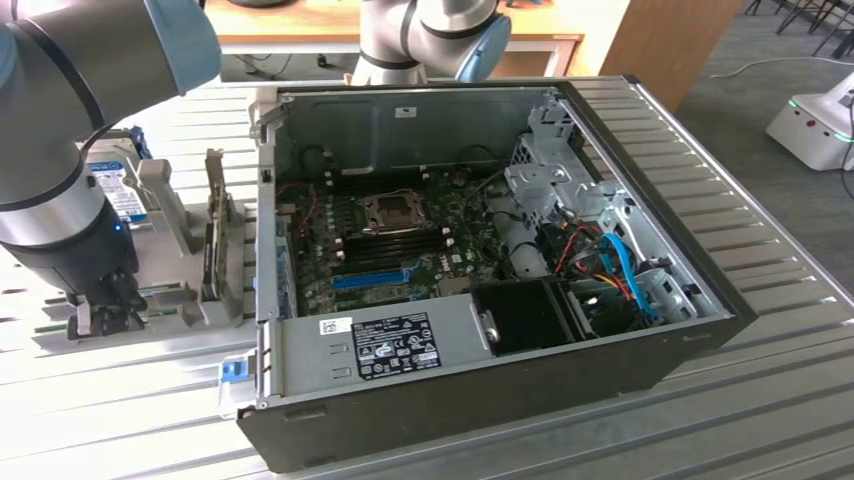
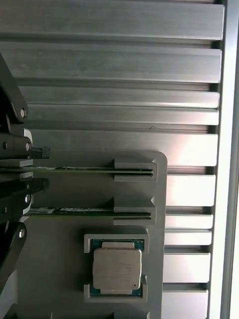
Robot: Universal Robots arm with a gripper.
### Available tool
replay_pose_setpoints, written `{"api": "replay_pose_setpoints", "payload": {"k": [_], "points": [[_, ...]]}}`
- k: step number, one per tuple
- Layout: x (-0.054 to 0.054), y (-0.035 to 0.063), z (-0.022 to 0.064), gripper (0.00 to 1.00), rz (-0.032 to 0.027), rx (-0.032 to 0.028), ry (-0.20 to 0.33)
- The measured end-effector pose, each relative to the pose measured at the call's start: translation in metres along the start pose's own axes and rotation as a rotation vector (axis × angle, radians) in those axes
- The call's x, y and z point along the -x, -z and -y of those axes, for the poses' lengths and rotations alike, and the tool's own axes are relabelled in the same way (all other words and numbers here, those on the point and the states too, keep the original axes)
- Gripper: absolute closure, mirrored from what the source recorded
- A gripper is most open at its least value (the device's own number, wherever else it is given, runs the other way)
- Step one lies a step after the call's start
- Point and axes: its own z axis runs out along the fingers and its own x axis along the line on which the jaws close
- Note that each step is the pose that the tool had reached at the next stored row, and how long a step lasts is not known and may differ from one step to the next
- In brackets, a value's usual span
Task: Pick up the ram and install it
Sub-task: 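Pick up the ram and move it above insertion slot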
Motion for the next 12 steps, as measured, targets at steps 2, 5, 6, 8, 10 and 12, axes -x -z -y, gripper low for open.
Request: {"api": "replay_pose_setpoints", "payload": {"k": [2,5,6,8,10,12], "points": [[0.0004,-0.0001,-0.0003,0.71,0.0000,0.0000,0.000],[0.0008,-0.0002,-0.0007,0.71,0.0000,0.0000,0.000],[0.0008,-0.0002,-0.0007,0.71,0.0000,0.0000,0.000],[0.0008,-0.0002,-0.0007,0.71,0.0000,0.0000,0.000],[0.0008,-0.0002,-0.0007,0.71,0.0000,0.0000,0.000],[0.0008,-0.0002,-0.0007,0.71,0.0000,0.0000,0.000]]}}
